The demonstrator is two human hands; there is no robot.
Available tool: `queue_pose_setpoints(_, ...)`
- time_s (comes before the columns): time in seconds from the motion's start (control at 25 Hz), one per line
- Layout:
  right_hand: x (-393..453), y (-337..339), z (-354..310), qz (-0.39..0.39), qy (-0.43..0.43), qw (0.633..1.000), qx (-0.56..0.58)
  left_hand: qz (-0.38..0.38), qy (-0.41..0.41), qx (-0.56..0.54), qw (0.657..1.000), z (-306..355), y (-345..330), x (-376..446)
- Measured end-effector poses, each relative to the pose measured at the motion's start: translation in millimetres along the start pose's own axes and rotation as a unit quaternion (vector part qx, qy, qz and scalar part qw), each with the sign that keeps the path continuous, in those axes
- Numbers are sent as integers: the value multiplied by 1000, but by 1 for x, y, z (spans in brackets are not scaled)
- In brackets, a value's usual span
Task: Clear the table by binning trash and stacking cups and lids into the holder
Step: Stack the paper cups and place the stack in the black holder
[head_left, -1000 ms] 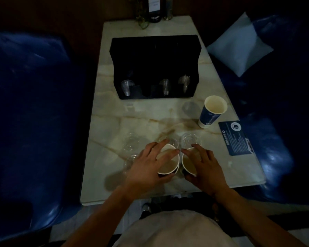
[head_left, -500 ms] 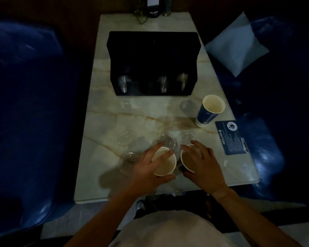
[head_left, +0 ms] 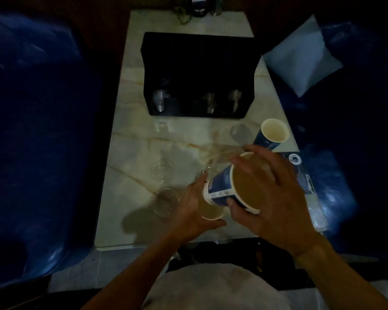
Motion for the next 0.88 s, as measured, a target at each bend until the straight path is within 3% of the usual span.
queue_pose_setpoints(0.12,-12,-30,-5,-55,13,998,-15,-25,20,-105,994,-7,-4,-1)
queue_pose_setpoints(0.24,-25,-63,2,-90,-1,996,-25,-15,1,-135,991,-10,-5,-8)
queue_pose_setpoints(0.64,-48,-130,30,-198,1,980,4,-3,45,-118,992,-33,-11,-17)
queue_pose_setpoints(0.88,-53,-139,33,-189,-33,981,19,-25,64,-85,994,-50,-18,-18)
Point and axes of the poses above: each hand's wrist, its own x-axis towards the middle knuckle, its own y-axis out of the back of the hand, z = x × y, the point moved 4 cm from there along x, towards the middle knuckle, and after that the axes turned 7 degrees about z, right-handed, at the moved point
